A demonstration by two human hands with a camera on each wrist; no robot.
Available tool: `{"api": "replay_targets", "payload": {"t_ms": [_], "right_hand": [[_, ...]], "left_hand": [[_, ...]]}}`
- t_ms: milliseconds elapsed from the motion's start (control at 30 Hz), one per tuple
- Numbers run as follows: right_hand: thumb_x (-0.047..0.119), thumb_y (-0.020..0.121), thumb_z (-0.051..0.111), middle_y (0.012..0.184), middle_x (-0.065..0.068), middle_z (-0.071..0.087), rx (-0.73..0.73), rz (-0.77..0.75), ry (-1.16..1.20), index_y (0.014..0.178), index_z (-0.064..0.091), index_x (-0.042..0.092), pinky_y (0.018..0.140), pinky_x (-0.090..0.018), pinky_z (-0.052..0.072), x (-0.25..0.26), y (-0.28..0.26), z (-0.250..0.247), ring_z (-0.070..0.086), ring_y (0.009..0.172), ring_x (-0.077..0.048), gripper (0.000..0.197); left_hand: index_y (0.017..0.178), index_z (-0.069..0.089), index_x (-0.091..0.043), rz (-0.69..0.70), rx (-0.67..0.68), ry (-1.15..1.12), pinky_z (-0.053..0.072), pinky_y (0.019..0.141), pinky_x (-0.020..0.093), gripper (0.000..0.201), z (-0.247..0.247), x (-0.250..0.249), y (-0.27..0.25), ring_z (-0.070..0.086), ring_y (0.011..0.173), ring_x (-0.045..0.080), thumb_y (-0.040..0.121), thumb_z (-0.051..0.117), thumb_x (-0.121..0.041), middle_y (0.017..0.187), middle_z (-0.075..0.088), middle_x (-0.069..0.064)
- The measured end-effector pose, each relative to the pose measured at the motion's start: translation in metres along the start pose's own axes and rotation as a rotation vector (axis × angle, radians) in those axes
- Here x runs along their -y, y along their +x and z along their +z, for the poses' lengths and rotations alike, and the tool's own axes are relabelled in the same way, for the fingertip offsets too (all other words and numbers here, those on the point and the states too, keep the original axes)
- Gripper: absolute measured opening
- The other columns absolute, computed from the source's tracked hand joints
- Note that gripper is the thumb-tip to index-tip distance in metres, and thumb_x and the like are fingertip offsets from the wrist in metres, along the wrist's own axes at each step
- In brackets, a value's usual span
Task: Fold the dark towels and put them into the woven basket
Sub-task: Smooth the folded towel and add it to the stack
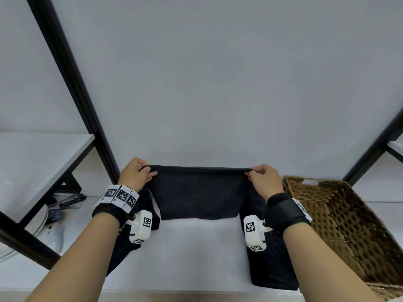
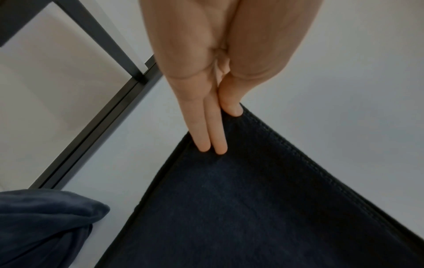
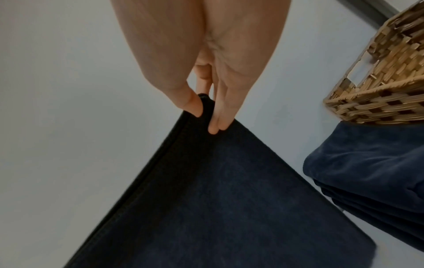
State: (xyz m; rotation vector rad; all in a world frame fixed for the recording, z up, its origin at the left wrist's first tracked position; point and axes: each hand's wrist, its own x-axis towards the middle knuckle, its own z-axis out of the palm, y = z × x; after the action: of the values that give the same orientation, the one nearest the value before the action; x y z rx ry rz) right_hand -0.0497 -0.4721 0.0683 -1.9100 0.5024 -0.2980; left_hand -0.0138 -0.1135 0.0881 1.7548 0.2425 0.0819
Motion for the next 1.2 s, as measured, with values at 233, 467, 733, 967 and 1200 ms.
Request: {"api": "replay_targets", "payload": {"t_ms": [233,467,733,967,1200], "right_hand": [[0.016,0.086,0.068,0.101,0.006,0.07,0.058,-0.003,-0.005,0.095,0.068,0.023,0.088,-0.029,0.052,-0.03,-0.003,0.013,0.064,0.098,-0.013,0.012],[0.018,0.087,0.067,0.092,0.005,0.07,0.216,0.129,-0.221,0.093,0.068,0.023,0.081,-0.025,0.048,-0.105,-0.043,0.025,0.064,0.09,-0.012,0.008],[0.012,0.087,0.06,0.081,0.0,0.071,0.435,0.337,-0.408,0.08,0.061,0.019,0.064,-0.02,0.047,-0.166,-0.083,0.032,0.066,0.076,-0.012,0.01],[0.018,0.093,0.059,0.089,-0.005,0.07,0.517,0.433,-0.48,0.087,0.062,0.019,0.084,-0.039,0.057,-0.186,-0.091,0.041,0.071,0.084,-0.025,0.006],[0.019,0.094,0.057,0.099,-0.01,0.071,0.464,0.396,-0.558,0.102,0.068,0.011,0.081,-0.029,0.052,-0.179,-0.063,0.062,0.067,0.093,-0.028,0.015]], "left_hand": [[0.085,0.051,-0.012,0.019,0.028,0.03,0.053,0.094,0.038,0.023,-0.001,0.027,-0.003,0.07,0.098,0.023,0.096,0.046,0.007,0.112,0.068,0.011],[0.091,0.07,-0.016,-0.057,0.181,0.477,0.051,0.094,0.038,0.026,-0.008,0.117,-0.037,0.067,0.096,0.023,0.09,0.056,0.006,0.094,0.073,0.004],[0.086,0.061,-0.005,-0.473,0.42,0.551,0.051,0.065,0.031,0.022,-0.006,0.197,-0.064,0.069,0.083,0.031,0.098,0.044,0.004,0.095,0.066,0.019],[0.088,0.059,-0.021,-0.46,0.56,0.793,0.035,0.039,0.017,0.019,-0.007,0.215,-0.068,0.068,0.052,0.014,0.1,0.046,-0.015,0.073,0.063,0.002],[0.093,0.066,-0.016,-0.287,0.448,0.927,0.042,0.07,0.026,0.016,0.004,0.217,-0.037,0.063,0.085,0.023,0.098,0.054,-0.024,0.09,0.069,0.008]]}}
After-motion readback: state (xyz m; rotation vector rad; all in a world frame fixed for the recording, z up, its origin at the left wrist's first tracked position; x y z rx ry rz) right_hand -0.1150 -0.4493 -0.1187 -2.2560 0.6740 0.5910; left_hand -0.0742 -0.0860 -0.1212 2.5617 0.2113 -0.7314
